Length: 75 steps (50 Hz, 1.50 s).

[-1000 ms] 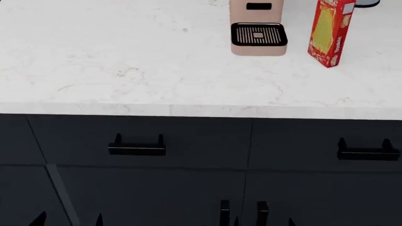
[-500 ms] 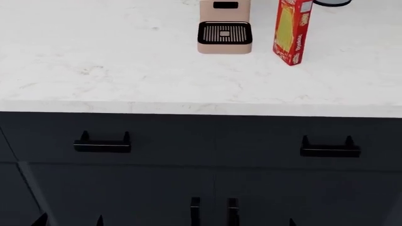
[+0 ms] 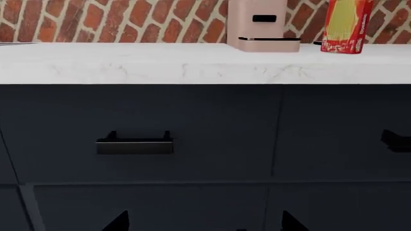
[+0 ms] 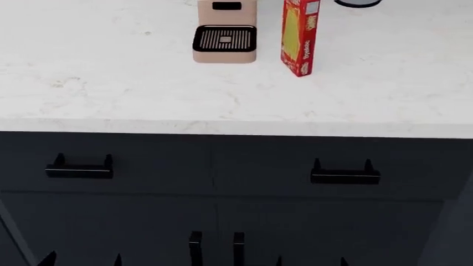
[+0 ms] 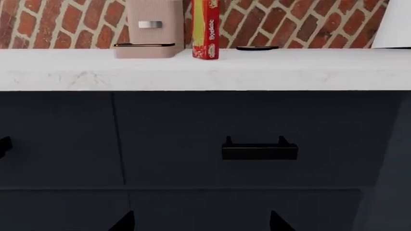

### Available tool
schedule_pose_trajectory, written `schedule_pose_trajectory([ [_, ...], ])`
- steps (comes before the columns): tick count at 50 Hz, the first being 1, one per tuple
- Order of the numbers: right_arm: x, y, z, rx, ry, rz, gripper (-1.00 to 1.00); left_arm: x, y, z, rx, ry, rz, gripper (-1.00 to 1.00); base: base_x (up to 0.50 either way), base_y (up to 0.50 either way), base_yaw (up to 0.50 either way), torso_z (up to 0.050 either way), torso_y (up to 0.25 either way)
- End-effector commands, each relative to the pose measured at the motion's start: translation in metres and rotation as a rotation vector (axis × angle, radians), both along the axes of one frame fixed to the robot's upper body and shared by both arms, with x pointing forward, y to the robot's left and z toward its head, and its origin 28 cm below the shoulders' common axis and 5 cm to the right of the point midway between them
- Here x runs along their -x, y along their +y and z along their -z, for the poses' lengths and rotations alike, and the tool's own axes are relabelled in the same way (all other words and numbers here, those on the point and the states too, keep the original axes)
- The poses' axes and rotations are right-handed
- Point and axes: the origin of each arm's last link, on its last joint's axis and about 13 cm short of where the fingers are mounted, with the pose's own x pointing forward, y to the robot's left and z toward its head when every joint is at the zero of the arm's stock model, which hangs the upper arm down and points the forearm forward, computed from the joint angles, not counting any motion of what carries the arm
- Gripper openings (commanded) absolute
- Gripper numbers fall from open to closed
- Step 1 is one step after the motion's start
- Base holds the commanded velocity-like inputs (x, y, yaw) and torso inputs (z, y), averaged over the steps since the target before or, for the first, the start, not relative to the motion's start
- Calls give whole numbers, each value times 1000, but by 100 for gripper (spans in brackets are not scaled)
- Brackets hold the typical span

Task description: Open the right drawer.

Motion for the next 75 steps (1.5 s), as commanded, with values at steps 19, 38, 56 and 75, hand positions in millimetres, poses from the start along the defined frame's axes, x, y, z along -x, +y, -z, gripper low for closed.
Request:
schedule_pose_trajectory([
  [19,0,0,-2,-1,-5,0,100,0,0,0,-8,-1,-2,100,0,-243,0,0,0],
  [38,0,0,1,7,0,6,100,1,0,0,-7,0,0,100,0,-30,0,0,0],
  [56,0,0,0,6,-4,9,100,2,-1,0,-44,-15,27,100,0,0,0,0,-138],
  [75,0,0,0,8,0,8,100,2,-1,0,-44,-18,26,100,-1,0,0,0,-250],
])
